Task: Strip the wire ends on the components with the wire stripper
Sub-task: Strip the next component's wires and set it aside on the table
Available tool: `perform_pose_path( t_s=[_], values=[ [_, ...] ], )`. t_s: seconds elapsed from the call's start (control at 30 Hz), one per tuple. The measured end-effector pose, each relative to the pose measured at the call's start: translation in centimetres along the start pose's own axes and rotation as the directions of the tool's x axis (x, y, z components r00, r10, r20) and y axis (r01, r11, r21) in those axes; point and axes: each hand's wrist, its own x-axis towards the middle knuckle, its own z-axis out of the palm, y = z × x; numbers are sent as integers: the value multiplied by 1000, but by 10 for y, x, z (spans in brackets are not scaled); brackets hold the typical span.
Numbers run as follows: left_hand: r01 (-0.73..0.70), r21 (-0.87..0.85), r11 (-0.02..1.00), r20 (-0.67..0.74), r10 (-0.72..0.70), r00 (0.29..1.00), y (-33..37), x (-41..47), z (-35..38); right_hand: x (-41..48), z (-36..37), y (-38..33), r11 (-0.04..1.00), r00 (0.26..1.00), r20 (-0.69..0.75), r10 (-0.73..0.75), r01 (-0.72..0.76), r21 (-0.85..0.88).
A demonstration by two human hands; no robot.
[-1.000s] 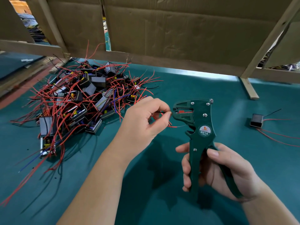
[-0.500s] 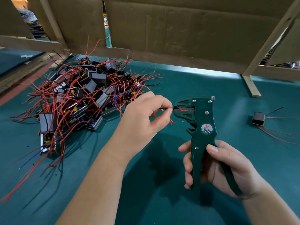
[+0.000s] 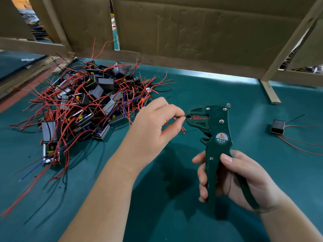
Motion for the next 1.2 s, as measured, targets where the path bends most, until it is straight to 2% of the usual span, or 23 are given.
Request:
perform_pose_path(
  t_s=[0.17,0.57,0.67,0.77,0.83,0.9,1.03,1.13,1.2],
  values=[
    [-25,45,999,20,24,1000,-1,1,0,-1,-3,0,1000,1000,12,0,0,-2],
    [-28,32,999,4,28,1000,-1,2,2,1,-3,1,999,998,48,34,-35,20],
    [27,10,1000,18,-27,999,-1,0,4,3,3,4,999,999,-14,32,-32,42],
    [216,-43,975,112,-210,971,-3,-3,7,9,13,7,1000,979,-206,10,-4,31],
    [227,34,973,197,-229,953,-4,-5,10,12,15,6,1000,950,-314,5,0,17],
    [197,77,977,225,-210,952,-5,-5,13,12,14,5,1000,956,-294,-8,15,21],
    [198,1,980,136,-197,971,-8,-4,10,8,7,4,990,988,-150,-33,53,131],
    [307,-197,931,60,-301,952,-11,-3,9,8,1,4,977,990,-120,-75,97,190],
    [344,-319,883,57,-345,937,-10,-2,10,8,-1,4,973,988,-127,-82,107,203]
  ],
)
